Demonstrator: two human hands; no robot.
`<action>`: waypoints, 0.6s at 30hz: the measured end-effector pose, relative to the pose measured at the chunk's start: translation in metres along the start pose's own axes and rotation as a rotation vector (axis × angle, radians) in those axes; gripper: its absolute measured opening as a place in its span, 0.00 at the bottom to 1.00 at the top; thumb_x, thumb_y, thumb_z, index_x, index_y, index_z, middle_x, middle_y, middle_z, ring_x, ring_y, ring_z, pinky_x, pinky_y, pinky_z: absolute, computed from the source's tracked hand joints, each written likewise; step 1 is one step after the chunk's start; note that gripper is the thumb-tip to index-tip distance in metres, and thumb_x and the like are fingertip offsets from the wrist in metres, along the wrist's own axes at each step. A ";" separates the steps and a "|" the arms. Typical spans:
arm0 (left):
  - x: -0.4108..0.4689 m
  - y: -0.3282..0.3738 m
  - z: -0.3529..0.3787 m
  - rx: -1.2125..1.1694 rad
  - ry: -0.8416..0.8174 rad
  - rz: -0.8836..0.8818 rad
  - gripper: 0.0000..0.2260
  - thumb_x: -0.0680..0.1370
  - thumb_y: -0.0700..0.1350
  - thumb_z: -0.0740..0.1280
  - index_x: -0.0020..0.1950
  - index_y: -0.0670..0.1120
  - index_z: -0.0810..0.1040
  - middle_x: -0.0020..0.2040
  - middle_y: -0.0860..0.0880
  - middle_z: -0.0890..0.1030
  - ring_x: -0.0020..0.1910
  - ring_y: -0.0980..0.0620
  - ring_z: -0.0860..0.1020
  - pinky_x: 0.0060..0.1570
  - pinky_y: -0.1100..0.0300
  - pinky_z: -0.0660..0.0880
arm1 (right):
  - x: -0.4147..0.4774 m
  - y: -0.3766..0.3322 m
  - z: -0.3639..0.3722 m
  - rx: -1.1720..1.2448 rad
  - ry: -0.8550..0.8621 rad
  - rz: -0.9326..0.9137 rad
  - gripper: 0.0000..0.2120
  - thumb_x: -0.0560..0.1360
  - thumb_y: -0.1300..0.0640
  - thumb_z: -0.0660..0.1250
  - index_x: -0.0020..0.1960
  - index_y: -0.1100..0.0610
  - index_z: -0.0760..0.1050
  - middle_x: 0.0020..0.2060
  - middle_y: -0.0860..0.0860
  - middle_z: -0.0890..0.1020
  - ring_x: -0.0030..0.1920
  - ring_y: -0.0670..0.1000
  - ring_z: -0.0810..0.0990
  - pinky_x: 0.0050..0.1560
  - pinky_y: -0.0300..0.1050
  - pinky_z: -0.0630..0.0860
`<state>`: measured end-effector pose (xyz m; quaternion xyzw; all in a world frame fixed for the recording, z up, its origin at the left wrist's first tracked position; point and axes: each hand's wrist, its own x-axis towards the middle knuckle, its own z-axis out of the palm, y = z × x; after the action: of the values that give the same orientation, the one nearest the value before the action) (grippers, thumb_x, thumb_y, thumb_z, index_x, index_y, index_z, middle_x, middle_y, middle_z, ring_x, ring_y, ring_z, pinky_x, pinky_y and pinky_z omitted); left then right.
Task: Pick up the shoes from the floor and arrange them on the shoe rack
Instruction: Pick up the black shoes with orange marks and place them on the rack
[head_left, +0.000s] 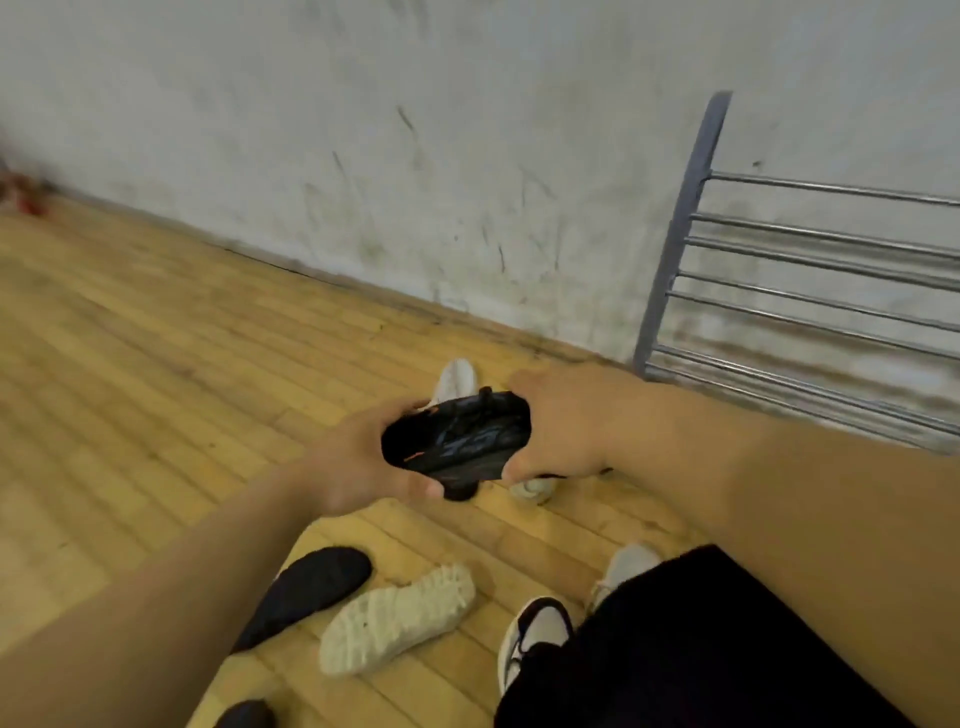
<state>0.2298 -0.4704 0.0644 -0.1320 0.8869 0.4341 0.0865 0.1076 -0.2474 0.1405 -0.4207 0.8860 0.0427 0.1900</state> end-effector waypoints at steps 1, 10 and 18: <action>-0.011 -0.025 0.004 -0.008 0.001 -0.057 0.46 0.65 0.57 0.84 0.79 0.57 0.66 0.68 0.60 0.76 0.66 0.61 0.76 0.66 0.59 0.73 | 0.010 -0.019 0.007 -0.023 -0.071 -0.033 0.40 0.71 0.31 0.71 0.75 0.50 0.64 0.62 0.50 0.79 0.51 0.55 0.77 0.50 0.50 0.77; -0.103 -0.204 0.099 -0.102 0.224 -0.728 0.45 0.71 0.61 0.78 0.82 0.53 0.60 0.78 0.46 0.68 0.73 0.44 0.71 0.65 0.53 0.72 | 0.044 -0.105 0.107 -0.254 -0.271 -0.095 0.32 0.71 0.35 0.69 0.69 0.47 0.66 0.55 0.50 0.78 0.56 0.58 0.75 0.50 0.53 0.73; -0.182 -0.314 0.151 0.024 0.189 -1.173 0.58 0.61 0.72 0.74 0.83 0.62 0.45 0.74 0.45 0.66 0.69 0.39 0.71 0.69 0.44 0.73 | 0.069 -0.144 0.113 -0.123 -0.151 -0.205 0.37 0.70 0.29 0.67 0.73 0.45 0.62 0.50 0.51 0.73 0.55 0.59 0.73 0.55 0.56 0.77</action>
<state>0.5057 -0.5069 -0.2133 -0.6372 0.6745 0.2901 0.2341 0.2118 -0.3633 0.0230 -0.5153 0.8175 0.1088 0.2331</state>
